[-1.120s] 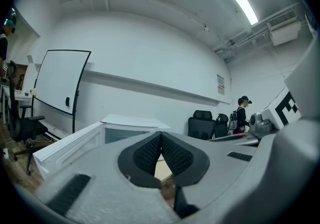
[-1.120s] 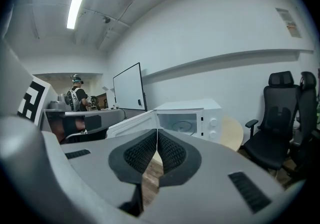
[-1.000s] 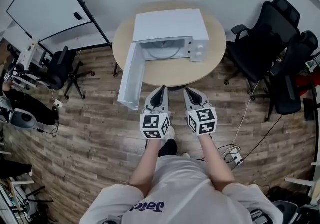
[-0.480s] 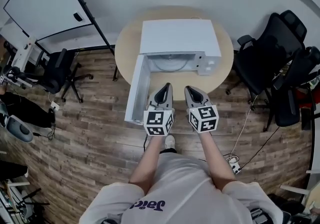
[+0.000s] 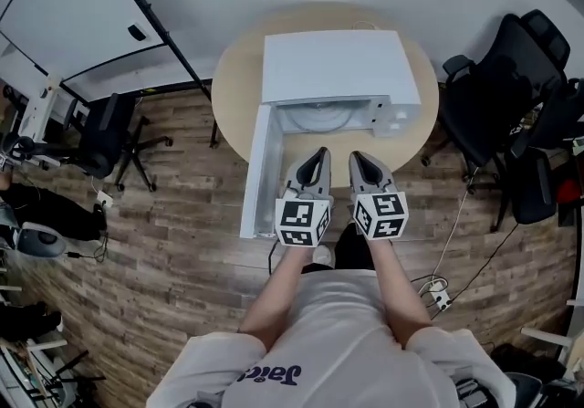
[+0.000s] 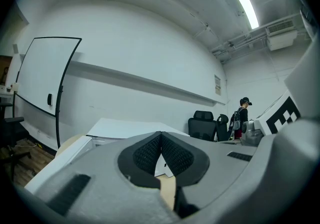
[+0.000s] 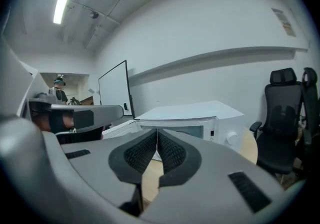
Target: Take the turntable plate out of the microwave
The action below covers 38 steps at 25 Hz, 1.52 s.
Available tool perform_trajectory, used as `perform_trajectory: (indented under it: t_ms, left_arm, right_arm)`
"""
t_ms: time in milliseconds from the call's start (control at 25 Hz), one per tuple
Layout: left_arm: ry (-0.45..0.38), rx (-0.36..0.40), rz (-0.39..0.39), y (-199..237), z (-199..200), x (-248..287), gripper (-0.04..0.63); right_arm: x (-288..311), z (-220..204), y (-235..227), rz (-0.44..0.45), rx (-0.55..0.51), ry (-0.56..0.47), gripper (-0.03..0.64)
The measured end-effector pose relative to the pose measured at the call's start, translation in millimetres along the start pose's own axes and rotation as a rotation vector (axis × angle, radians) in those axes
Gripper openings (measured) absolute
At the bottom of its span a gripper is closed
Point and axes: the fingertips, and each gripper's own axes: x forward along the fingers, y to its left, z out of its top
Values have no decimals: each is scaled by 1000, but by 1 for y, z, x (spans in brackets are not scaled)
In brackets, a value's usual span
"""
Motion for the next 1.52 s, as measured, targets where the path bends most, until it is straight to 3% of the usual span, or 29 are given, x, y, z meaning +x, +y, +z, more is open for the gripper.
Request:
perform_trajectory:
  t_ms: [320, 720, 880, 1000, 1080, 1320, 1520]
  left_arm:
    - [68, -33, 33, 26, -36, 27, 15]
    - [197, -201, 63, 46, -95, 59, 15]
    - [249, -323, 79, 57, -120, 68, 15]
    - [265, -465, 73, 64, -137, 76, 15]
    - [266, -546, 56, 68, -145, 81, 15]
    - [258, -695, 78, 84, -162, 97, 17]
    - [247, -887, 72, 88, -185, 116, 17]
  right_arm:
    - [35, -3, -14, 14, -2, 8, 17]
    - [66, -22, -33, 48, 2, 75, 17]
    - [80, -27, -36, 61, 1, 103, 18]
    - [87, -33, -41, 66, -2, 125, 18]
    - [92, -41, -44, 70, -1, 149, 17]
    - [103, -63, -51, 86, 56, 207, 18]
    - [113, -67, -62, 89, 77, 226, 18]
